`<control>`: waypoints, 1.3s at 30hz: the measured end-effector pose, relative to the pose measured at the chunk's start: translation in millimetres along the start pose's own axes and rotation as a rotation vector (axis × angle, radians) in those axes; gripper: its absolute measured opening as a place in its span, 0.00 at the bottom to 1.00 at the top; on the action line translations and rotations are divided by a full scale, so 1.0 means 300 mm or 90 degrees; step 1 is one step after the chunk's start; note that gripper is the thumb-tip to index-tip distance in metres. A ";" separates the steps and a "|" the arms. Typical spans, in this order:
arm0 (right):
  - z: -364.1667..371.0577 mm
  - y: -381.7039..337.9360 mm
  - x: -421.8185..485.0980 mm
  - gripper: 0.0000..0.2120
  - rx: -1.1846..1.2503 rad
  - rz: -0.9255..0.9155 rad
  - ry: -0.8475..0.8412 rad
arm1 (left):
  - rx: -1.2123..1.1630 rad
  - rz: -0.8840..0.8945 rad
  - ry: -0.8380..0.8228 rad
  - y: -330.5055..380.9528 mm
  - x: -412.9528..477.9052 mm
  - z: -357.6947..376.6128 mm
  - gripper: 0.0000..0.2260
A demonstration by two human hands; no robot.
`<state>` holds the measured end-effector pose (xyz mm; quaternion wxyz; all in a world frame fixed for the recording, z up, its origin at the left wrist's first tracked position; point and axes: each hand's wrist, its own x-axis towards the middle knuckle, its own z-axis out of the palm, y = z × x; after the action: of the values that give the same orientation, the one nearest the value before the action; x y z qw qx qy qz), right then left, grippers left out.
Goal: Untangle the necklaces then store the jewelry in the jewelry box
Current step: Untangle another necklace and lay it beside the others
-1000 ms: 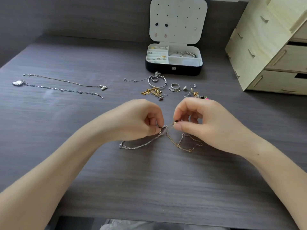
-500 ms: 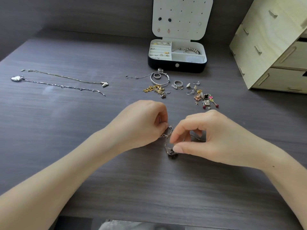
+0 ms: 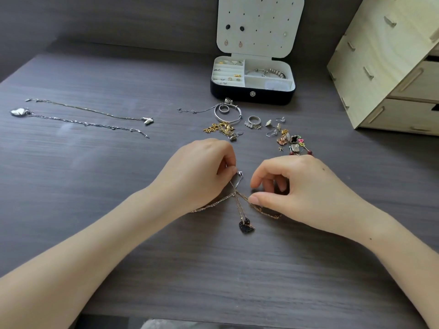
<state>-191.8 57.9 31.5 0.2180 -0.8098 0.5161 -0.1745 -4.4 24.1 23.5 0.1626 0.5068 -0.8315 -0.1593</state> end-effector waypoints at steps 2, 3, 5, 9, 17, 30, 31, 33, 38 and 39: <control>0.002 0.004 0.002 0.05 0.002 -0.001 -0.008 | 0.001 -0.002 0.012 -0.004 0.002 0.002 0.03; 0.004 0.007 0.002 0.05 0.007 -0.003 -0.009 | 0.001 -0.002 0.019 -0.006 0.002 0.004 0.03; 0.008 0.012 0.003 0.03 0.024 -0.013 -0.005 | -0.004 0.005 0.034 -0.007 0.001 0.005 0.02; 0.022 0.018 0.005 0.11 0.017 -0.052 0.034 | -0.041 0.041 0.065 -0.017 -0.010 -0.016 0.05; 0.028 0.023 0.010 0.17 -0.128 -0.092 0.035 | -0.064 0.084 0.053 -0.044 -0.053 -0.036 0.17; 0.001 0.038 0.013 0.13 -0.161 -0.076 0.068 | 0.032 0.156 0.081 -0.088 -0.074 -0.006 0.18; 0.002 0.036 0.013 0.12 -0.159 -0.076 0.073 | 0.029 0.158 0.085 -0.086 -0.075 -0.006 0.17; 0.000 0.026 0.012 0.09 -0.141 -0.071 0.080 | 0.020 0.163 0.097 -0.079 -0.077 -0.009 0.15; -0.024 0.009 0.000 0.14 -0.127 -0.081 0.010 | -0.020 0.186 0.106 -0.053 -0.088 -0.019 0.12; -0.035 0.011 -0.003 0.15 -0.142 -0.094 -0.012 | -0.024 0.199 0.101 -0.052 -0.090 -0.019 0.14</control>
<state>-200.0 55.5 38.4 0.1179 -0.8663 0.4695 -0.1235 22.3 40.8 19.1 0.2597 0.3791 -0.8817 -0.1071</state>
